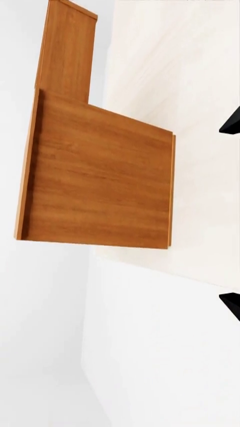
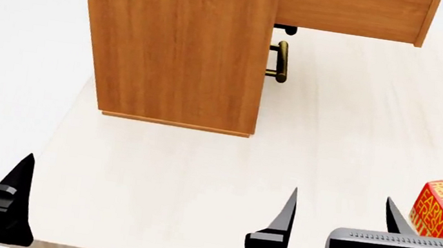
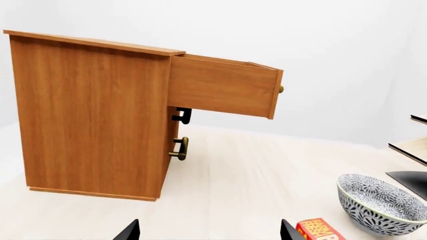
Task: Close the top drawer of the cabinet.
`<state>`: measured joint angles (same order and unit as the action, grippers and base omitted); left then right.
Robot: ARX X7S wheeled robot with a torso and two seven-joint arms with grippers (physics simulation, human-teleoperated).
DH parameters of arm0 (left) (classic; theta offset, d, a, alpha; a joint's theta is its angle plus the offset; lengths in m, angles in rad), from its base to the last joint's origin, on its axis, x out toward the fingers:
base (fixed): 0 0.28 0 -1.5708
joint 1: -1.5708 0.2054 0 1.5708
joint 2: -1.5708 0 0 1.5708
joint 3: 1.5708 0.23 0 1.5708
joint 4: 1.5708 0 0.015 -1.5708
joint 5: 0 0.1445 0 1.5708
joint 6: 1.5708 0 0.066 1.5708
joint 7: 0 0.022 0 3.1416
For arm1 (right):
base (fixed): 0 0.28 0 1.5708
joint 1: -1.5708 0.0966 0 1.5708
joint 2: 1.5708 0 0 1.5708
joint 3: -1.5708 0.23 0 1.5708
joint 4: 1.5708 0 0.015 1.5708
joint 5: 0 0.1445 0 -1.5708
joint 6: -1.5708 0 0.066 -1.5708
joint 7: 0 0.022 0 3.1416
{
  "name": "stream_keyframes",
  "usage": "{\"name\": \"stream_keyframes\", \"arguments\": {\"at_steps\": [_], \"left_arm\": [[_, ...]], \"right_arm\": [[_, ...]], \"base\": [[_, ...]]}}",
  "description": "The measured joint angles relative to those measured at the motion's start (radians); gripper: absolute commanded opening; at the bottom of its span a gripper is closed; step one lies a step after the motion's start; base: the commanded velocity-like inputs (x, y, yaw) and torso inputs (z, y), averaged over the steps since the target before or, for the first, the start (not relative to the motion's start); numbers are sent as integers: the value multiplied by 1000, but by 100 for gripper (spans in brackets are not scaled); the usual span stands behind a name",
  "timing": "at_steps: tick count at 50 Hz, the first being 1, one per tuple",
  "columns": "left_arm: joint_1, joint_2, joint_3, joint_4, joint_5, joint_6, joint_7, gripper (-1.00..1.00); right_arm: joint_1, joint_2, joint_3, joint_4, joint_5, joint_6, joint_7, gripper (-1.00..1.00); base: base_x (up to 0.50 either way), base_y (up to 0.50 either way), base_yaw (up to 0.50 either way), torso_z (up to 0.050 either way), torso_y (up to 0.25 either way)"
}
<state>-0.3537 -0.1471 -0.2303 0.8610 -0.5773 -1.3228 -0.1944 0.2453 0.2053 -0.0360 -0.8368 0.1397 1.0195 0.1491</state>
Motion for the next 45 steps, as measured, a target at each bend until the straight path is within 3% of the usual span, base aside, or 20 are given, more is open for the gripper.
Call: {"name": "stream_keyframes", "arguments": {"at_steps": [10,45], "left_arm": [[7,-5,7,-5,-6,15,-7,100],[19,-22,18,-25,-30,53,-27,100]], "right_arm": [[-9,-6,10,7,14,-3,1,100],[-19,-16,42,23,47,-43,16,100]], "base": [[20,0,0,0,0],[500,0,0,0,0]]}}
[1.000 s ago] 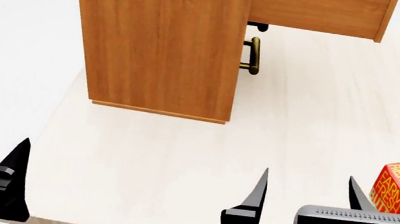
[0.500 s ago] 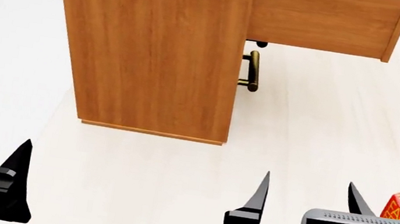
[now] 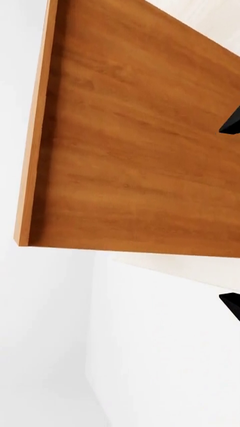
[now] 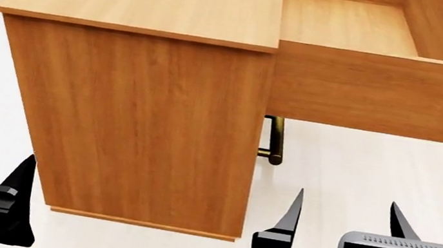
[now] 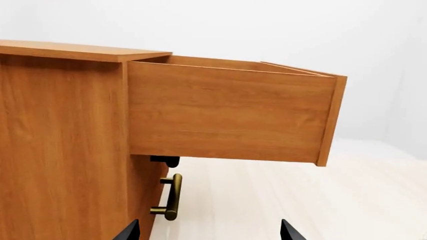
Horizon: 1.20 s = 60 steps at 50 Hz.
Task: Close the top drawer of the cabinet.
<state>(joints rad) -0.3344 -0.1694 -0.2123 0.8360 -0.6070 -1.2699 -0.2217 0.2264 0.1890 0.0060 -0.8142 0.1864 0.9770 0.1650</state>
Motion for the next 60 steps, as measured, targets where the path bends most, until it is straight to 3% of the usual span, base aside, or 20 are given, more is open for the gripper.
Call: {"name": "stream_keyframes", "arguments": {"at_steps": [10,35,49,60], "left_arm": [[3,-5,3,-4,-7,8,-6,100],[24,-21,20,-15,-9,53,-16,100],[45,-37,39,-10,-2,100,-13,100],[50,-44,47,-2,-8,112,-18,100]], "right_arm": [[-4,5,-6,4,-2,-10,11,100],[-18,47,35,100,-63,-83,81,100],[-1,130,227,332,-145,-174,188,100],[182,248,291,647,-220,-211,273,100]], "base": [[470,0,0,0,0],[0,0,0,0,0],[0,0,0,0,0],[0,0,0,0,0]]}}
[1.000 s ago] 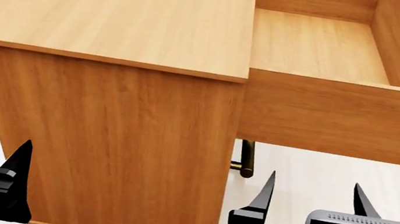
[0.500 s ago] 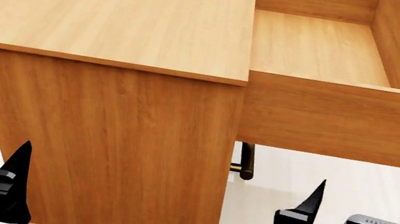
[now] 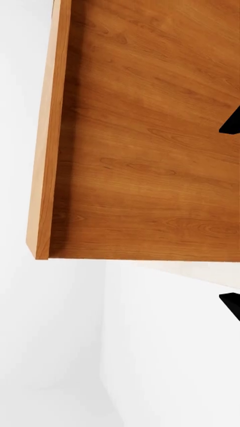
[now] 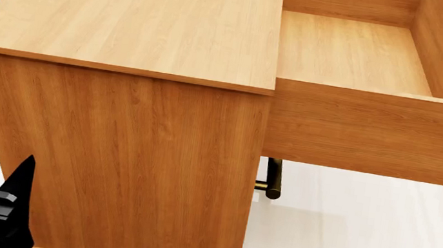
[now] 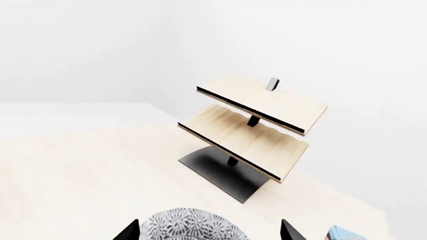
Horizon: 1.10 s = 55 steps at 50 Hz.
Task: Close the top drawer of the cabinet.
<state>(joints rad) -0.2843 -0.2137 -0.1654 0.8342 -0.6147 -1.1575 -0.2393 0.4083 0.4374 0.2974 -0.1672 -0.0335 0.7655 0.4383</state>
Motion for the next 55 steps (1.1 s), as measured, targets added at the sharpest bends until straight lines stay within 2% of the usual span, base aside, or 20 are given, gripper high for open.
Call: {"name": "stream_keyframes", "arguments": {"at_steps": [13,28,34,40,55], "left_arm": [[13,-8,8,-5,-5,19,1,100],[27,-20,-4,-10,-19,36,3,100],[28,-21,-14,-9,-29,37,0,100],[24,-23,-23,-4,-41,35,-4,100],[20,-31,-39,1,-63,36,-11,100]], "right_arm": [[373,63,-118,486,-88,-95,73,100],[781,-57,-314,1148,-163,-400,114,100],[858,-118,-365,1297,-173,-487,111,100],[893,-147,-352,1391,-138,-548,123,100],[903,-207,-271,1453,-128,-625,163,100]], "base": [[0,0,0,0,0],[0,0,0,0,0],[0,0,0,0,0],[20,0,8,0,0],[41,2,24,0,0]]}}
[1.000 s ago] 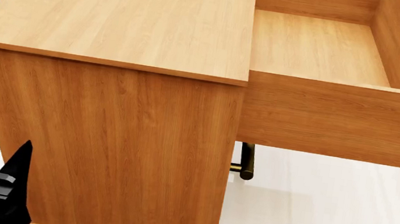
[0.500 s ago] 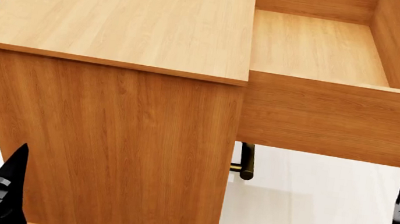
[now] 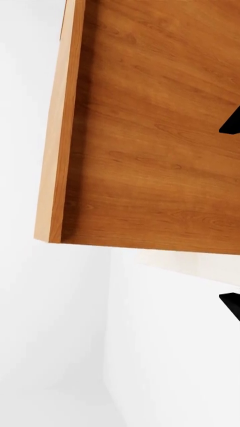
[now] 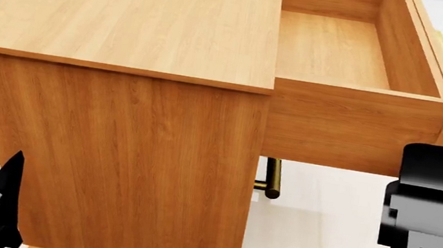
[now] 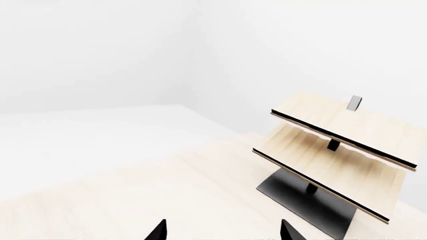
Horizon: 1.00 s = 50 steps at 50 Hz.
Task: Close the top drawer of the cabinet.
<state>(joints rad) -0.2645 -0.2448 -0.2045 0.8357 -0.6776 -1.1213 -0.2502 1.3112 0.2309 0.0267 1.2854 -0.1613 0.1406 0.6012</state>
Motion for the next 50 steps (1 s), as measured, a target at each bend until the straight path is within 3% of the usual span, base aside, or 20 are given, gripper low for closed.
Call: {"name": "stream_keyframes", "arguments": {"at_steps": [9,18,23,30,38,50], "left_arm": [[0,-5,-10,-1,-11,3,-3,100],[5,-10,-23,-4,-23,8,-6,100],[10,-14,-39,2,-35,9,-6,100],[25,-27,-64,4,-42,26,1,100],[41,-39,-88,-4,-43,50,10,100],[55,-49,-102,-18,-41,77,16,100]], "right_arm": [[-36,-54,7,-50,3,-13,33,100],[-98,-117,-117,-186,100,47,88,100],[-118,-147,-268,-226,183,59,140,100],[-125,-176,-586,-257,354,37,225,100],[-91,-123,-901,-260,642,-20,298,100],[-49,-102,-1189,-242,894,-104,361,100]], "base": [[51,4,29,0,0],[40,5,21,0,0],[29,5,14,0,0],[23,5,9,0,0],[20,6,20,0,0],[17,9,23,0,0]]}}
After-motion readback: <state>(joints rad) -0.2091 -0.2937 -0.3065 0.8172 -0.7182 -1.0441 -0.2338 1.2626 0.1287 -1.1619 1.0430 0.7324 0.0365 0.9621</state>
